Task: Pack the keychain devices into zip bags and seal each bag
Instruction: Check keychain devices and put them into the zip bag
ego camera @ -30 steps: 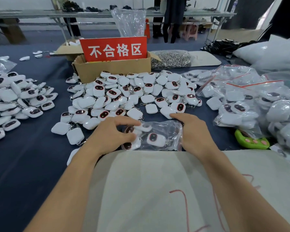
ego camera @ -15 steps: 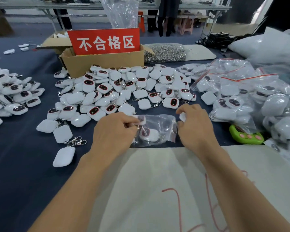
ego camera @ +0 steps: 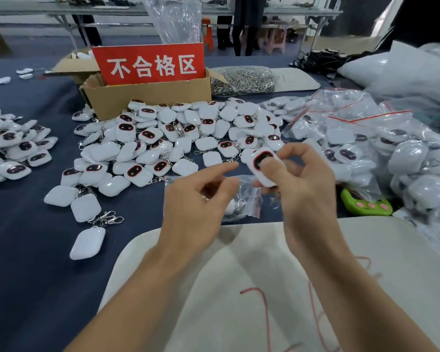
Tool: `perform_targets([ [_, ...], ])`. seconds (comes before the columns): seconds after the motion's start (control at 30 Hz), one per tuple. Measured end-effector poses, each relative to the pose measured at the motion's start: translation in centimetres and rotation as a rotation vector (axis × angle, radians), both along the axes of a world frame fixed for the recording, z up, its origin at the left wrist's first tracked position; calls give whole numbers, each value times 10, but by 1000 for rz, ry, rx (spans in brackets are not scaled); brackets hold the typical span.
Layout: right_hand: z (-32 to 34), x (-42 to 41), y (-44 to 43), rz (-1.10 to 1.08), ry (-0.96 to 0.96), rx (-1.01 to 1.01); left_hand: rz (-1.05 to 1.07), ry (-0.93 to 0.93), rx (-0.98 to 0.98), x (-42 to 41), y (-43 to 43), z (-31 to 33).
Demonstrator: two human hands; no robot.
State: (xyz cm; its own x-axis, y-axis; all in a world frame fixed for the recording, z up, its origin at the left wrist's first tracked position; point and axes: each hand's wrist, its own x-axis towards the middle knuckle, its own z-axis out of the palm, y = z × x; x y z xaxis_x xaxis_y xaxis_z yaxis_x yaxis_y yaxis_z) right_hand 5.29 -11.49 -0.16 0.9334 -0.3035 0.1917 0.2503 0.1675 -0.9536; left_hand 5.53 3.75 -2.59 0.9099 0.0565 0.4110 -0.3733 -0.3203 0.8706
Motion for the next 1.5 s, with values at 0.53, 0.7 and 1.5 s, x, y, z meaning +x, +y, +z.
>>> perform_targets([
  [0.53, -6, 0, -2, 317, 234, -82, -196, 262, -392, 2, -4, 7],
  [0.7, -8, 0, 3, 265, 196, -134, -186, 249, -318, 1, -3, 10],
  [1.5, -12, 2, 7, 277, 177, -221, -21, 83, -188, 9, -3, -5],
])
